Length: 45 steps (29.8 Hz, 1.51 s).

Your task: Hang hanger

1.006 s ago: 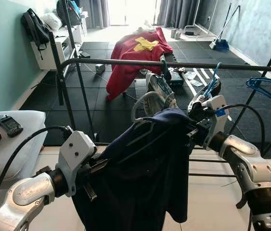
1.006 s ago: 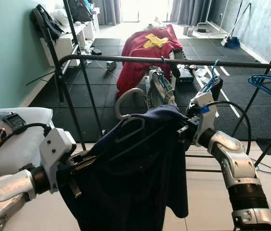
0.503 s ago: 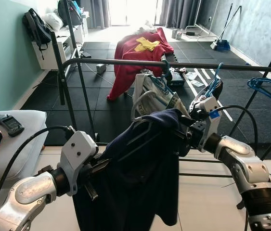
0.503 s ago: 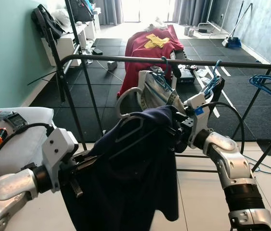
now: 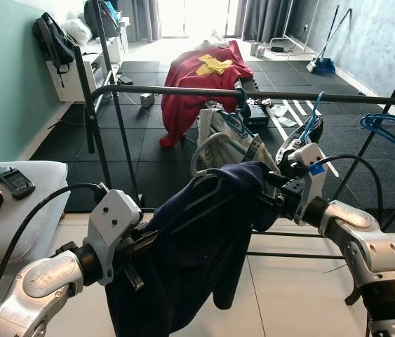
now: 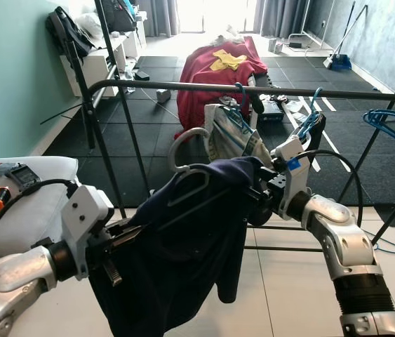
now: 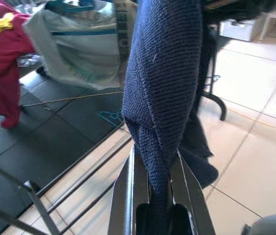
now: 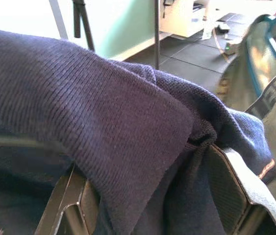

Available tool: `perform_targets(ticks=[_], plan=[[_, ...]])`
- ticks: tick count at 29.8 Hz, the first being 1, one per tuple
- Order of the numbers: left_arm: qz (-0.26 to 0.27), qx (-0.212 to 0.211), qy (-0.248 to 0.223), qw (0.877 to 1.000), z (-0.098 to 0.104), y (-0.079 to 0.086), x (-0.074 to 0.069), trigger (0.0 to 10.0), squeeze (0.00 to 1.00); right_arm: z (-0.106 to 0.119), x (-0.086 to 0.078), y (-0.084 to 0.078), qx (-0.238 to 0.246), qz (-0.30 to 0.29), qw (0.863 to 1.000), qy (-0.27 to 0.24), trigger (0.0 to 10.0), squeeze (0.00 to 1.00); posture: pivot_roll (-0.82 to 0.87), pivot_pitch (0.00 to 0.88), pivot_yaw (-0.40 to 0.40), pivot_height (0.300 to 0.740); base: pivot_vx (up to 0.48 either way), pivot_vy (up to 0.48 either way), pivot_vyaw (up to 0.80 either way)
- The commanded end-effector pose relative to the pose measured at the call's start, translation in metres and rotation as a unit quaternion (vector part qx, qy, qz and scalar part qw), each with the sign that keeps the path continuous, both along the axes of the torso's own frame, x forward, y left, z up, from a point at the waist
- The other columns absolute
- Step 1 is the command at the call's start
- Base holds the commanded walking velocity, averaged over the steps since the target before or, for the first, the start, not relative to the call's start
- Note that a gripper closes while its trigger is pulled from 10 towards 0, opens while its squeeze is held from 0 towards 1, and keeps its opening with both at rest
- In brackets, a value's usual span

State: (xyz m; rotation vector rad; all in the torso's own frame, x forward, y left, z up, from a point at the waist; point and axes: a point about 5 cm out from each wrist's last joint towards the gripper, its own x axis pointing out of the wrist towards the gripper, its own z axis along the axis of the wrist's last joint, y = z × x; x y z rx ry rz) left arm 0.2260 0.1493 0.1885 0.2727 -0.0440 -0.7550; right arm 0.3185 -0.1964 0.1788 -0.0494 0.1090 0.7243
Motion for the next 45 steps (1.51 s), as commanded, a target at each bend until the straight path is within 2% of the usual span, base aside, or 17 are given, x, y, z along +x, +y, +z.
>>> perform_targets(ticks=[1,2,6,7,13,14,16,17,21,26,28,29,30,32,33,38,45], plan=[[-0.048,-0.039,-0.043,0.997,0.018,-0.021,-0.003,10.0,0.0,-0.001,-0.026,0.051,0.045,0.202,0.978,0.018,10.0,0.0,-0.05,0.0,-0.009,0.74,0.0,0.0,0.0],[-0.048,-0.041,-0.042,0.997,0.018,-0.022,-0.003,10.0,0.0,0.001,-0.037,0.053,0.055,0.245,0.968,0.024,10.0,0.0,-0.05,0.0,-0.008,0.74,0.0,0.0,0.0],[-0.049,-0.042,-0.042,0.997,0.018,-0.023,-0.003,10.0,0.0,0.002,-0.043,0.054,0.068,0.265,0.961,0.029,10.0,0.0,-0.05,0.0,-0.007,0.74,0.0,0.0,0.0],[-0.05,-0.043,-0.041,0.997,0.017,-0.024,-0.003,10.0,0.0,0.003,-0.045,0.054,0.074,0.27,0.959,0.029,10.0,1.0,-0.05,0.0,-0.004,0.74,0.0,0.0,0.0],[-0.052,-0.043,-0.04,0.997,0.017,-0.025,-0.003,10.0,0.0,0.004,-0.042,0.053,0.074,0.256,0.964,0.023,10.0,1.0,-0.05,0.0,-0.005,0.74,0.0,0.0,0.0],[-0.053,-0.044,-0.04,0.997,0.017,-0.025,-0.003,10.0,0.0,0.003,-0.04,0.052,0.066,0.245,0.967,0.018,10.0,0.42,-0.05,0.0,-0.005,0.74,0.0,0.0,0.0],[-0.053,-0.044,-0.04,0.997,0.017,-0.025,-0.003,10.0,0.0,0.003,-0.04,0.052,0.066,0.245,0.967,0.018,10.0,0.42,-0.05,0.0,-0.005,0.74,0.0,0.0,0.0],[-0.054,-0.043,-0.039,0.997,0.017,-0.025,-0.003,10.0,0.0,0.003,-0.036,0.049,0.061,0.229,0.972,0.009,10.0,0.0,-0.05,0.0,-0.006,0.74,0.0,0.0,0.0],[-0.056,-0.042,-0.037,0.997,0.015,-0.025,-0.004,10.0,0.0,0.011,-0.027,0.041,0.07,0.19,0.979,-0.015,10.0,0.0,-0.05,0.0,-0.007,0.74,0.0,0.0,0.0],[-0.066,-0.039,-0.032,0.997,0.013,-0.027,-0.006,10.0,0.0,0.032,-0.011,0.021,0.126,0.114,0.984,-0.056,10.0,0.0,-0.05,0.0,-0.005,0.74,0.0,0.0,0.0],[-0.073,-0.034,-0.028,0.996,0.012,-0.027,-0.008,10.0,0.0,0.034,-0.008,0.011,0.107,0.094,0.988,-0.063,10.0,0.0,-0.05,0.0,-0.004,0.74,0.0,0.0,0.0],[-0.081,-0.028,-0.024,0.996,0.01,-0.027,-0.01,10.0,0.0,0.031,-0.006,0.0,0.068,0.079,0.993,-0.063,10.0,0.0,-0.05,0.0,-0.003,0.74,0.0,0.0,0.0],[-0.081,-0.028,-0.024,0.996,0.01,-0.027,-0.01,10.0,0.0,0.031,-0.006,0.0,0.068,0.079,0.993,-0.063,10.0,0.0,-0.05,0.0,-0.003,0.74,0.0,0.0,0.0],[-0.09,-0.007,-0.016,0.996,0.006,-0.024,-0.013,10.0,0.0,0.022,-0.006,-0.018,-0.041,0.065,0.995,-0.06,10.0,0.0,-0.05,0.0,-0.003,0.74,0.0,0.0,0.0],[-0.087,0.0,-0.014,0.996,0.005,-0.022,-0.013,10.0,0.0,0.023,-0.007,-0.025,-0.063,0.06,0.994,-0.059,10.0,0.0,-0.05,0.0,-0.005,0.74,0.0,0.0,0.0],[-0.079,0.01,-0.01,0.997,0.002,-0.018,-0.013,10.0,0.0,0.028,-0.005,-0.041,-0.097,0.026,0.992,-0.075,10.0,0.0,-0.05,0.0,-0.003,0.74,0.0,0.0,0.0],[-0.076,0.02,-0.005,0.997,-0.001,-0.016,-0.012,10.0,0.0,0.047,0.002,-0.052,-0.033,-0.021,0.993,-0.113,10.0,0.0,-0.05,0.0,0.0,0.74,0.0,0.0,0.0]])
